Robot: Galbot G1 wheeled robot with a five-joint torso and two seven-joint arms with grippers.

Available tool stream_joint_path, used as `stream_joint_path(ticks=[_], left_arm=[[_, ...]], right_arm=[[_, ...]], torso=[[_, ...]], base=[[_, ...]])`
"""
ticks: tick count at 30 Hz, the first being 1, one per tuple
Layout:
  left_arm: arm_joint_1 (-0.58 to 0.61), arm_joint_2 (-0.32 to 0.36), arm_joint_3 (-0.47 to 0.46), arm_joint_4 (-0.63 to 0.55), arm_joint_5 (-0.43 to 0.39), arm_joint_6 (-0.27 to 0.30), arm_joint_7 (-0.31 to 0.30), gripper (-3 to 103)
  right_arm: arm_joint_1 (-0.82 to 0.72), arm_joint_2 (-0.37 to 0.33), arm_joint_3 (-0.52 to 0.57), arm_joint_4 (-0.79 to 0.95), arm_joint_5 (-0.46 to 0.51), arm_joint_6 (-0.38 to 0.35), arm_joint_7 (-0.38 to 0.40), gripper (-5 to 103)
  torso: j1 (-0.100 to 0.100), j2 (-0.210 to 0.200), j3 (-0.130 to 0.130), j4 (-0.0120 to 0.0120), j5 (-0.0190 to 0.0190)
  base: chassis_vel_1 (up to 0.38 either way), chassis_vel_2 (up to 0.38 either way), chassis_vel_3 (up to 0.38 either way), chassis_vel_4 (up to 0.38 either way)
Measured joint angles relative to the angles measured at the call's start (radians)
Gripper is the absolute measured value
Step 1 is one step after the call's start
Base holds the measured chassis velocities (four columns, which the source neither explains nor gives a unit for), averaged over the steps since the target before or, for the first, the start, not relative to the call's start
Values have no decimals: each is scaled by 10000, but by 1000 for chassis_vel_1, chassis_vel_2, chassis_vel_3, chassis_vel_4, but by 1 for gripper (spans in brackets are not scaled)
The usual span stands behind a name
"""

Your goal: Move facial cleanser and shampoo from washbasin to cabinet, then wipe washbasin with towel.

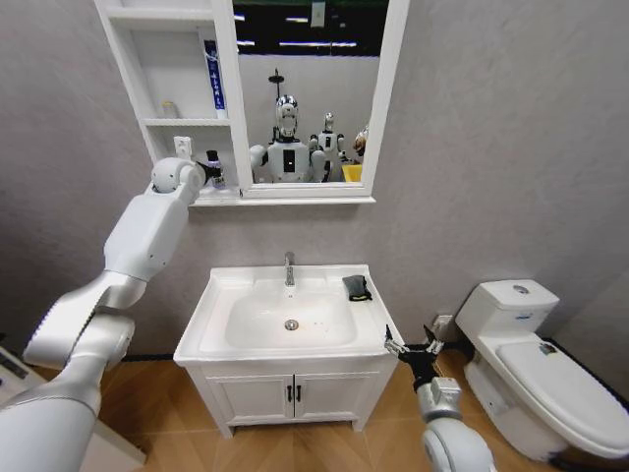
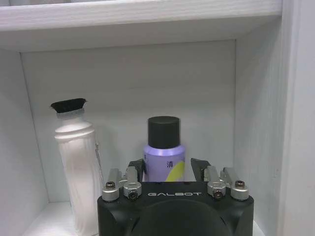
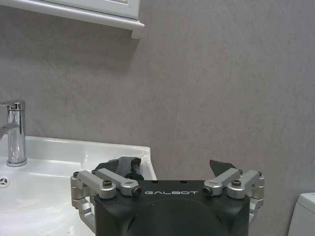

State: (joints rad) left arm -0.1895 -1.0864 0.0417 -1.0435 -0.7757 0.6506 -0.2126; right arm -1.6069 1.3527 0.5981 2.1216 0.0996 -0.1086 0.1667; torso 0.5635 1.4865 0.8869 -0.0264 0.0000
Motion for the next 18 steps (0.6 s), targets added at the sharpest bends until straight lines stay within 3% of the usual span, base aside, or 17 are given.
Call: stream_joint_path(ticks=[7,10,18], left_arm=[[-35,3,17,58,150,-146,24,79],[14,86,-7,-265,122,-171,-112,94],[318,745,-21,-1665,-59,-209,-639,100]], right_arm=[[36,-22,-5,-27,36,3,-26,100],[57,-36,-24,-28,46,8,-41,100],[59,-74,-34,-9,71,16,-70,100]], torso=[[0,1,0,0,0],[0,0,0,0,1],[0,0,-1,-1,-1]], base=[[0,0,0,0],[0,0,0,0],[0,0,0,0]])
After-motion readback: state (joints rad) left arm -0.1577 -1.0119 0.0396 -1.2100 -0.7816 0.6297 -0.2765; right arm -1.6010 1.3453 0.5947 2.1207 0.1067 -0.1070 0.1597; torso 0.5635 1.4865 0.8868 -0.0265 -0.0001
